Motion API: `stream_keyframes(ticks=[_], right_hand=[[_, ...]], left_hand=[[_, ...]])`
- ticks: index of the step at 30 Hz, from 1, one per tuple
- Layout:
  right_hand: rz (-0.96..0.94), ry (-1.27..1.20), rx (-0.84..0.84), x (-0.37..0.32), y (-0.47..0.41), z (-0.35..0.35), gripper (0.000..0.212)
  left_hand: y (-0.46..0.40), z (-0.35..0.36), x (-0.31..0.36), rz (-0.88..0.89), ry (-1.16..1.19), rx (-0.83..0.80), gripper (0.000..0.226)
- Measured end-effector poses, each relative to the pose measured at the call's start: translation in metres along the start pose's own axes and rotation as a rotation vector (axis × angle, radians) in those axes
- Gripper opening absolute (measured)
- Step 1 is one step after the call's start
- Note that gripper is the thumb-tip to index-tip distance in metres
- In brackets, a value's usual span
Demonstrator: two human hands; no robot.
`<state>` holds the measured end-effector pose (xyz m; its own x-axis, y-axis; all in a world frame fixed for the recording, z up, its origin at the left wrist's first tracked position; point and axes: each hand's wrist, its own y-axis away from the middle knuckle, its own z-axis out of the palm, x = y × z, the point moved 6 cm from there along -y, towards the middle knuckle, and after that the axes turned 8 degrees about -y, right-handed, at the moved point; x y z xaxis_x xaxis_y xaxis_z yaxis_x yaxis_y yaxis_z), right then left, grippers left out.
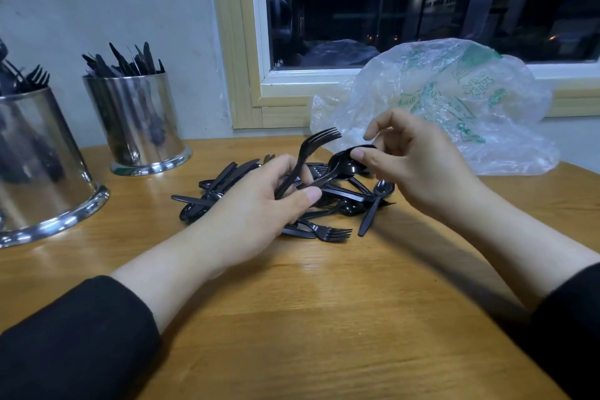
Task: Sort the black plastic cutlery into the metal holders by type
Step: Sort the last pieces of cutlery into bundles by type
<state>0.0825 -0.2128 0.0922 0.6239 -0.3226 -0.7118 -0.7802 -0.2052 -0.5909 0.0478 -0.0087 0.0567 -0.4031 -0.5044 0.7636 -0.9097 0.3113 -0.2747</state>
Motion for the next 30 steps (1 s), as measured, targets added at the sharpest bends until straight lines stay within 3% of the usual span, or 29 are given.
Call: stream_keyframes(ticks=[5, 12, 16, 20, 25, 30], right_hand=[[0.114, 0.066, -0.122, 0.011, 0.004, 0.014, 0.019], [0.120, -0.013, -0.043, 0.006, 0.006, 0.021, 0.017], [0.167, 0.211, -0.078, 0.009, 0.006, 0.015, 0.028], [0.255, 0.469, -0.402, 0.012, 0.017, 0.030, 0.036], [0.223, 0.553, -0.540, 0.009, 0.025, 0.048, 0.034], [0.239, 0.525, -0.543, 0.013, 0.025, 0.051, 0.022]], left_hand=[[0.002, 0.003, 0.000, -0.019, 0.066, -0.052, 0.003], [0.003, 0.001, 0.001, -0.008, 0.012, -0.119, 0.018], [-0.001, -0.012, -0.008, -0.113, 0.098, 0.074, 0.029], [-0.004, -0.035, -0.016, -0.180, 0.184, 0.295, 0.027], [-0.004, -0.041, -0.020, -0.165, 0.095, 0.339, 0.028], [-0.005, -0.041, -0.019, -0.097, 0.054, 0.329, 0.020]])
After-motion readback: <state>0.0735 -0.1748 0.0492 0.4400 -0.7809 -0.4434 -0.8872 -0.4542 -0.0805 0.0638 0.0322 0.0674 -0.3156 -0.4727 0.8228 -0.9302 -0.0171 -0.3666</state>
